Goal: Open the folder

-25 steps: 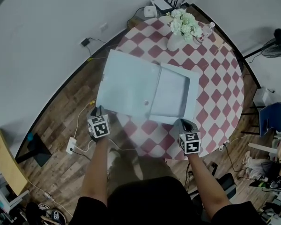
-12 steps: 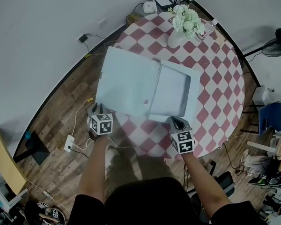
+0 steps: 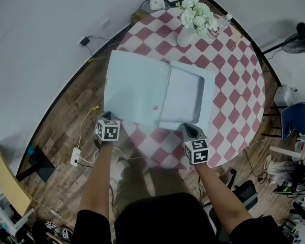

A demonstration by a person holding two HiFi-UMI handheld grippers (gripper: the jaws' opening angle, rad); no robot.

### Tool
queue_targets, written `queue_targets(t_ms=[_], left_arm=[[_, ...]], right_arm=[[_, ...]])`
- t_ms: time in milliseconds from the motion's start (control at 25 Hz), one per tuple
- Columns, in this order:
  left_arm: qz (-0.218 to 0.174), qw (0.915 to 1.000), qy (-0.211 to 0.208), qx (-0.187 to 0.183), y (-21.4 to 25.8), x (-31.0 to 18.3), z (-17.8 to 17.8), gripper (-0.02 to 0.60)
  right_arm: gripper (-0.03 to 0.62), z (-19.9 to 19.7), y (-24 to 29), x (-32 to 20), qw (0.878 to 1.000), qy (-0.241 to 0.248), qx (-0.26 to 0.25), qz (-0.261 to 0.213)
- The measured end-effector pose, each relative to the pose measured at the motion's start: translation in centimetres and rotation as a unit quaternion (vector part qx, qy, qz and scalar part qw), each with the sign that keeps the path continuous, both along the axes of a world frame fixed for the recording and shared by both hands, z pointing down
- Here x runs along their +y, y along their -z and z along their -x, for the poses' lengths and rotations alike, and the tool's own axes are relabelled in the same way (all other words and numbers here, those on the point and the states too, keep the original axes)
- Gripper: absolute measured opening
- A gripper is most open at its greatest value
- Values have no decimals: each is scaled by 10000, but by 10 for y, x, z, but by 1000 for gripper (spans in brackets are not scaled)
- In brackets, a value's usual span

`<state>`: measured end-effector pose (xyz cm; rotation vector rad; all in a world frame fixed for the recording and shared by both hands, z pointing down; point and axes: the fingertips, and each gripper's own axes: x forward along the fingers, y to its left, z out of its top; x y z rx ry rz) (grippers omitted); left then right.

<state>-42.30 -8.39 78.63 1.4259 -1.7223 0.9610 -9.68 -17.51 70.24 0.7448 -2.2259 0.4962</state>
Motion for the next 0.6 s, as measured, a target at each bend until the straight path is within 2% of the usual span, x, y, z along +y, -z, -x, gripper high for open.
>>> queue_targets(t_ms=[200, 400, 600], left_arm=[[-102, 9999, 26, -25, 1, -1, 0, -7], [-362, 9989, 275, -130, 25, 3, 4, -1], [-506, 9972, 161, -535, 70, 6, -7, 2]], right_arm=[[2, -3, -1, -1, 9999, 9, -140, -50], [2, -6, 18, -11, 9974, -359, -571, -242], [2, -9, 35, -16, 9968, -264, -703, -255]])
